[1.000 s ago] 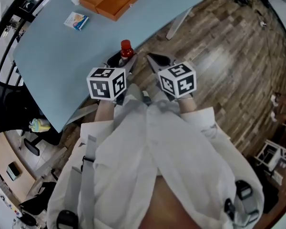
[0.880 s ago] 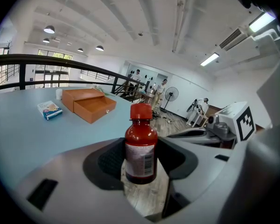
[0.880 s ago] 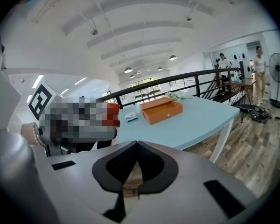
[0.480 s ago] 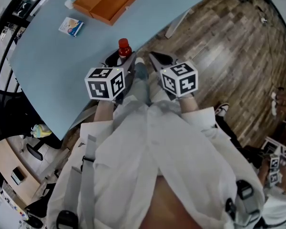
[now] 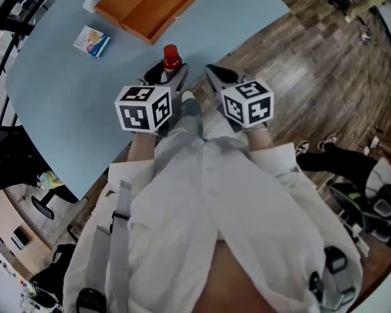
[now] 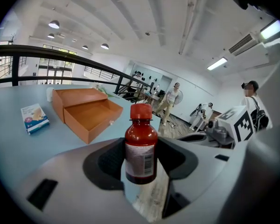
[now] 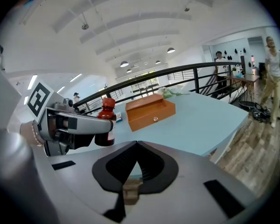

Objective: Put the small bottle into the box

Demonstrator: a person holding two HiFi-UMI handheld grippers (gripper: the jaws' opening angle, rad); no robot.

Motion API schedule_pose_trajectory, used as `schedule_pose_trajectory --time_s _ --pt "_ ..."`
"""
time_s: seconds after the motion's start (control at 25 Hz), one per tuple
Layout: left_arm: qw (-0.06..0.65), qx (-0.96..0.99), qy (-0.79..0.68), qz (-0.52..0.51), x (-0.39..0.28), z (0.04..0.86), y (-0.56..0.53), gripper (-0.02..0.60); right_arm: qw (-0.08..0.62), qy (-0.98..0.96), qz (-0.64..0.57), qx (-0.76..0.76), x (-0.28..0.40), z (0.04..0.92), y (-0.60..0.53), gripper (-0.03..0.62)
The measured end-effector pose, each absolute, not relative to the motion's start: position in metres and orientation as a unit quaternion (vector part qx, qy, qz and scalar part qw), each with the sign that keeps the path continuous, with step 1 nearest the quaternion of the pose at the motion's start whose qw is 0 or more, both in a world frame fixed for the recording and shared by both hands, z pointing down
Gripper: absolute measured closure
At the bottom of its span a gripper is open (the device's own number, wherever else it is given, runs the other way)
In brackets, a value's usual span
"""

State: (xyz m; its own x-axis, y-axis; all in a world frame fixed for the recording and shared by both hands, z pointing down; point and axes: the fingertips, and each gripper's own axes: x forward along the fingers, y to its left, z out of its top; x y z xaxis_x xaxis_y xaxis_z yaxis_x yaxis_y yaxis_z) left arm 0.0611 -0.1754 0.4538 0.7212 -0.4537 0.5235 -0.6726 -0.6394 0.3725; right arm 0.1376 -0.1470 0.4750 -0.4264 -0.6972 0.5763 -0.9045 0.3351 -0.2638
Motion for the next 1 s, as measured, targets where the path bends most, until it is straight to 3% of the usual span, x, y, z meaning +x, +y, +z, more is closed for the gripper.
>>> schedule_pose_trajectory --time_s 0.48,1.0 --pt "0.308 0.861 -0.355 0.194 0.046 0.469 -0.254 0.371 0.198 -0.806 0.258 0.494 0.16 0.457 -0.257 0.591" --pt "0.314 0.857 -0.37 0.174 0.044 0.464 -0.294 0.371 0.212 -0.828 0.255 0.453 0.138 0.462 -0.308 0.591"
